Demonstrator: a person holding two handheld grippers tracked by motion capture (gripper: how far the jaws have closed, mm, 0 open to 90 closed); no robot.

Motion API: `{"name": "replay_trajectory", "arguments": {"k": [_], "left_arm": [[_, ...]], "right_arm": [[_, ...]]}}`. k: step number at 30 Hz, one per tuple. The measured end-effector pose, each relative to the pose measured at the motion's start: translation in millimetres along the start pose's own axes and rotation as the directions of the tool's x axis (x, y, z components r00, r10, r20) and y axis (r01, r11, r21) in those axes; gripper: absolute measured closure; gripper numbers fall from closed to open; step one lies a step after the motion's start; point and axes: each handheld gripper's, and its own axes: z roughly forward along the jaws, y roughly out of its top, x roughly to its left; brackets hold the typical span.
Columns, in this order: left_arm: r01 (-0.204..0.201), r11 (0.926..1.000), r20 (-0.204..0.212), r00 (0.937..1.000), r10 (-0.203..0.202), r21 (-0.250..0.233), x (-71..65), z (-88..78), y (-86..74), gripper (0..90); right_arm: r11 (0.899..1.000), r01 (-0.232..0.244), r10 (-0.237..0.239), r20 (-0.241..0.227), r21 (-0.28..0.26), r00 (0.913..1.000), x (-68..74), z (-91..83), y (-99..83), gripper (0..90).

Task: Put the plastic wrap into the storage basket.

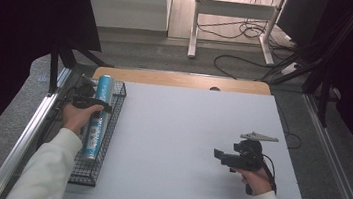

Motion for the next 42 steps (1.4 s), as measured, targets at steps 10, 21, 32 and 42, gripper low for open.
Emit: {"name": "replay_trajectory", "arguments": {"k": [10, 21, 32, 42], "left_arm": [[-0.023, 0.9996, 0.052, 0.9984, 0.022, 0.015, -1.1, -36.2, -3.8, 31.3], [-0.064, 0.9975, 0.108, 0.9923, 0.060, 0.029, -0.5, -62.5, -10.1, 31.6], [-0.039, 0.9991, 0.096, 0.9947, 0.037, 0.016, -0.1, -47.4, -6.1, 31.5], [0.033, 0.9979, 0.072, 0.9967, -0.037, 0.055, 4.8, 2.1, -0.7, 31.2]], "right_arm": [[1.000, 0.001, -0.001, -0.002, -0.014, 1.0000, 0.5, -2.5, 2.4, 13.8], [1.000, -0.007, 0.007, -0.001, -0.018, 1.0000, -2.0, -2.7, 4.3, 13.8], [1.000, -0.007, 0.007, 0.002, -0.012, 1.0000, -2.2, -1.4, 3.8, 13.8], [1.000, -0.015, 0.015, 0.010, -0.007, 0.9998, -4.9, -1.6, 3.1, 13.8]]}}
